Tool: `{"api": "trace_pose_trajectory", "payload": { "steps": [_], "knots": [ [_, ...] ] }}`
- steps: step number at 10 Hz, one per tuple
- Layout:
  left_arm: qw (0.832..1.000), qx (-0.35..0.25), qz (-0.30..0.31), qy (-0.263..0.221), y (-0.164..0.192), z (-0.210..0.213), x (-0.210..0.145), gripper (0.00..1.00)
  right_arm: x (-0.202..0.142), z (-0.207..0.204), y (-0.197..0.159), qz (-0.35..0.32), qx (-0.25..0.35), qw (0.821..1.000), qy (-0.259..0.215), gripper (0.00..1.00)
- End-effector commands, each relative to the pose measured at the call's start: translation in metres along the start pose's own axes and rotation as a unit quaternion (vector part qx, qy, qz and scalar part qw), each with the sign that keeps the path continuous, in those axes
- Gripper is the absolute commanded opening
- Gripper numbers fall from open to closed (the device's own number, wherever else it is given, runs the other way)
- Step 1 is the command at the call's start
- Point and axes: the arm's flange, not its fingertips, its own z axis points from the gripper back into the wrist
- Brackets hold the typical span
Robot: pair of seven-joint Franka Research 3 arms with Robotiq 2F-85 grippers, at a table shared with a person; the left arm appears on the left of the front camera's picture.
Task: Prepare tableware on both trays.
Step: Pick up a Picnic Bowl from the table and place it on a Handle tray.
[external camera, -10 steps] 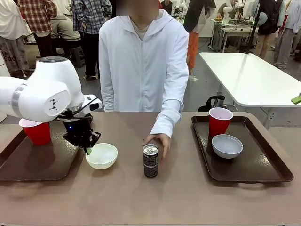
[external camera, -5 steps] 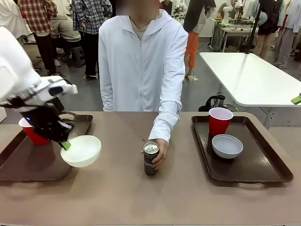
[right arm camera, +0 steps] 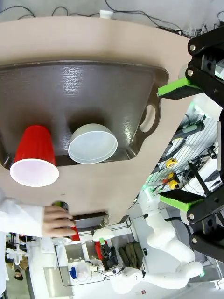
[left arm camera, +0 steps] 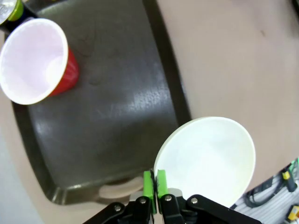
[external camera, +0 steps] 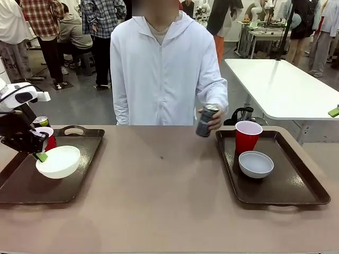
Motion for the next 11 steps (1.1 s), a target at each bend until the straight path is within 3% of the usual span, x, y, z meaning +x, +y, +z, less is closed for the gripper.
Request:
{"api": "trace_pose_trajectory", "payload": {
  "steps": [1, 2, 6, 7, 8, 11],
  "knots": [
    [1.000, 0.025, 0.009, -0.014, 0.019, -0.002, 0.012, 0.00, 0.000, 0.001, 0.001, 0.001, 0.001, 1.000, 0.004, 1.00],
    [0.999, 0.040, 0.028, -0.024, 0.037, -0.004, 0.018, 0.00, 0.000, 0.001, 0.001, 0.001, 0.001, 1.000, 0.004, 1.00],
    [0.998, 0.045, 0.031, -0.033, 0.040, -0.008, 0.015, 0.00, 0.000, 0.001, 0.001, 0.001, 0.001, 1.000, 0.004, 1.00],
    [0.999, 0.028, -0.014, -0.042, 0.034, -0.002, 0.000, 0.00, 0.000, 0.001, 0.001, 0.001, 0.001, 1.000, 0.004, 1.00],
    [0.999, 0.034, 0.029, -0.025, 0.041, -0.004, 0.014, 0.00, 0.000, 0.001, 0.001, 0.001, 0.001, 1.000, 0.004, 1.00],
    [0.999, 0.034, 0.029, -0.025, 0.041, -0.004, 0.014, 0.00, 0.000, 0.001, 0.001, 0.001, 0.001, 1.000, 0.004, 1.00]
  ]
}}
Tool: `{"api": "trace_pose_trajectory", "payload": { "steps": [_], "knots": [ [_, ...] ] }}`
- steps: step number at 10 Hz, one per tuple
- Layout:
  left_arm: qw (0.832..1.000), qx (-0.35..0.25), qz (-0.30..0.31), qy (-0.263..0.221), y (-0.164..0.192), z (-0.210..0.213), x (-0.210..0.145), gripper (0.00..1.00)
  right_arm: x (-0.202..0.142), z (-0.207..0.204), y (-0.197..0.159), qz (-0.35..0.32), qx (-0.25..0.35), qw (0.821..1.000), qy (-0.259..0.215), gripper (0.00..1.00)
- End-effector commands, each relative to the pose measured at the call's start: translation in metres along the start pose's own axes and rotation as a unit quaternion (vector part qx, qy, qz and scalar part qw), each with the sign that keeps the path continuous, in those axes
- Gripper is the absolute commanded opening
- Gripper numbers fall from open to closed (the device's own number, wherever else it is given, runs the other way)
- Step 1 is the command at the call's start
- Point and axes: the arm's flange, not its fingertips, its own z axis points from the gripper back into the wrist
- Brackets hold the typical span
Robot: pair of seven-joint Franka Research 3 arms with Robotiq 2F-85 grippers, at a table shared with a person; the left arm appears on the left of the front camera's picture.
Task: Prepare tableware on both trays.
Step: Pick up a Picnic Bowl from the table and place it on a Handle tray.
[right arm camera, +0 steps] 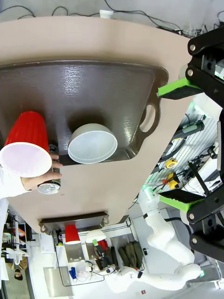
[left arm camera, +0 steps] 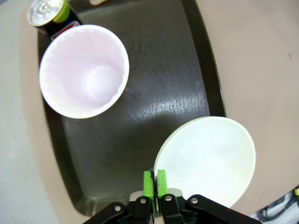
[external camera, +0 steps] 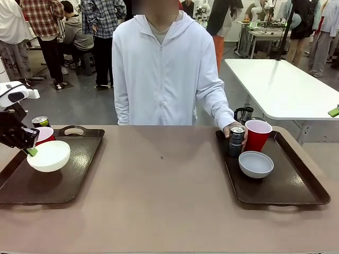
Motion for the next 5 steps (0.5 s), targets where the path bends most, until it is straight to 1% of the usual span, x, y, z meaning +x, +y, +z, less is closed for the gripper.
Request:
{"api": "trace_pose_trajectory", "payload": {
  "steps": [1, 3, 5],
  "knots": [
    [1.000, 0.000, 0.000, 0.000, 0.000, 0.000, 0.000, 0.04, 0.000, 0.001, 0.000, 0.001, 0.001, 1.000, 0.003, 1.00],
    [0.999, 0.016, -0.034, -0.002, 0.011, -0.021, 0.007, 0.04, 0.000, 0.001, 0.000, 0.001, 0.001, 1.000, 0.003, 1.00],
    [0.998, 0.033, -0.044, 0.006, 0.015, -0.039, 0.011, 0.04, 0.000, 0.001, 0.000, 0.001, 0.001, 1.000, 0.003, 1.00]
  ]
}}
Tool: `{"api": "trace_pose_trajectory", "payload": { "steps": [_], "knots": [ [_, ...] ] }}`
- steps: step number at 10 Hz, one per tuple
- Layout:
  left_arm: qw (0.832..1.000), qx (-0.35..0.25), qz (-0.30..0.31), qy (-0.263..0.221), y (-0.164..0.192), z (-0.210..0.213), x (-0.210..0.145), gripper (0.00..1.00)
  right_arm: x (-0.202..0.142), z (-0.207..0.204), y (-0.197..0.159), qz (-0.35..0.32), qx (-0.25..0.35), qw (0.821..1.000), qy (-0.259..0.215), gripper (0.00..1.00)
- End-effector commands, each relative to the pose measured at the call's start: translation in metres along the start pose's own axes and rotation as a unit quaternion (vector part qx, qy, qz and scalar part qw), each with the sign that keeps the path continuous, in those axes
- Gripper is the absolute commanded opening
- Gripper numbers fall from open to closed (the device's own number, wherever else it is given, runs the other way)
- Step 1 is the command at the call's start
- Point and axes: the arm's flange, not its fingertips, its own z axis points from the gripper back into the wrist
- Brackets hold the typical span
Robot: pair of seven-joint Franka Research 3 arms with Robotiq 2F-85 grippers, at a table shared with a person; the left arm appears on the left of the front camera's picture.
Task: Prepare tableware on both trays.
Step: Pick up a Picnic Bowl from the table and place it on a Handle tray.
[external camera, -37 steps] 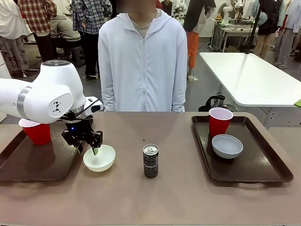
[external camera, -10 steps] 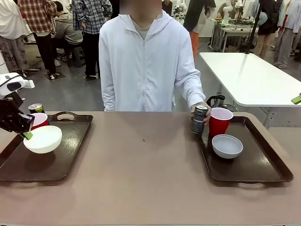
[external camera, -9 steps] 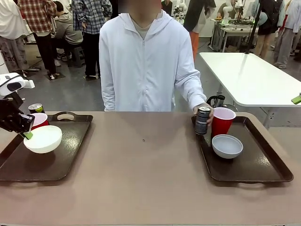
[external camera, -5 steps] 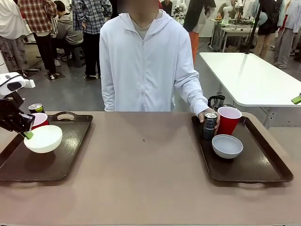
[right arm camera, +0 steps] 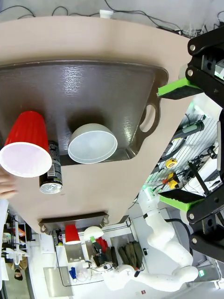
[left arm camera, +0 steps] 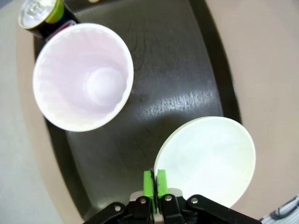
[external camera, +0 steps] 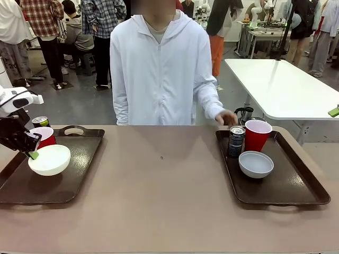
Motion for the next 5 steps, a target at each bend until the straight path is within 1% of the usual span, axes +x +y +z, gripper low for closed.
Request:
{"api": "trace_pose_trajectory", "payload": {
  "steps": [1, 5],
  "knots": [
    [1.000, 0.018, -0.019, 0.005, 0.011, -0.023, 0.008, 0.04, 0.000, 0.000, 0.000, 0.001, 0.001, 1.000, 0.003, 1.00],
    [1.000, 0.017, -0.014, 0.019, 0.012, -0.035, 0.013, 0.04, 0.000, 0.000, 0.000, 0.001, 0.001, 1.000, 0.003, 1.00]
  ]
}}
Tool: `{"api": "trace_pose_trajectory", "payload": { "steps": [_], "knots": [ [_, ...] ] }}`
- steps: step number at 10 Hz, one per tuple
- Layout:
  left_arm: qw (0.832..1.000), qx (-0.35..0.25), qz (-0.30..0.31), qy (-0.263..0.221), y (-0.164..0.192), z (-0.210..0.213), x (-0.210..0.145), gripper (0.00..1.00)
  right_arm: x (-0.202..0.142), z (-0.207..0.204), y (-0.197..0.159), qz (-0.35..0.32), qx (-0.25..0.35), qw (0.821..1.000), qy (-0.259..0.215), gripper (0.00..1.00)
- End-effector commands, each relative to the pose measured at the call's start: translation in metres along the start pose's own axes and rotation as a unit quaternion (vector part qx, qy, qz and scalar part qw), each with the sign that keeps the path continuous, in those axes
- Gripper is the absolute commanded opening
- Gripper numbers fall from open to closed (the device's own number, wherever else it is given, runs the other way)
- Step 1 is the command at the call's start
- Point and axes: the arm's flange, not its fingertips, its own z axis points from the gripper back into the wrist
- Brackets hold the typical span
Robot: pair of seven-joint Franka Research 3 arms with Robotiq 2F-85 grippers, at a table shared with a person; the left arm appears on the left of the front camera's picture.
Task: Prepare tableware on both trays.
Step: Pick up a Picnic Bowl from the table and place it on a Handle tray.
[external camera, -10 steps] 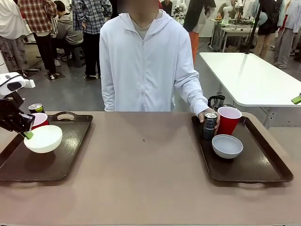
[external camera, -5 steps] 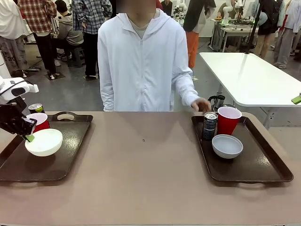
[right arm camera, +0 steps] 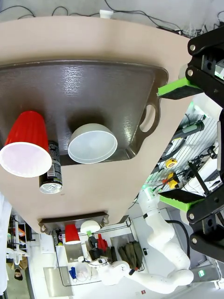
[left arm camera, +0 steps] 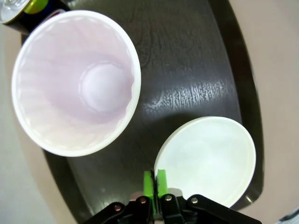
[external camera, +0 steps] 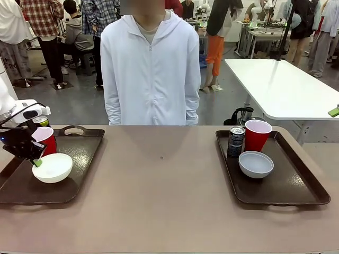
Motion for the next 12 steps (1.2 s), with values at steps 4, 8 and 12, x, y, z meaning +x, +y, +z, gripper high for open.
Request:
{"api": "trace_pose_trajectory", "payload": {
  "steps": [4, 8, 12],
  "knots": [
    [1.000, 0.013, -0.019, 0.013, -0.001, 0.008, 0.003, 0.83, 0.000, 0.000, 0.000, 0.001, 0.001, 1.000, 0.003, 1.00],
    [0.999, 0.017, -0.038, 0.009, -0.014, 0.036, -0.012, 0.55, 0.000, 0.000, 0.000, 0.001, 0.001, 1.000, 0.003, 1.00],
    [0.999, 0.038, -0.033, 0.004, -0.034, 0.077, -0.042, 0.94, 0.000, 0.000, 0.000, 0.001, 0.001, 1.000, 0.003, 1.00]
  ]
}}
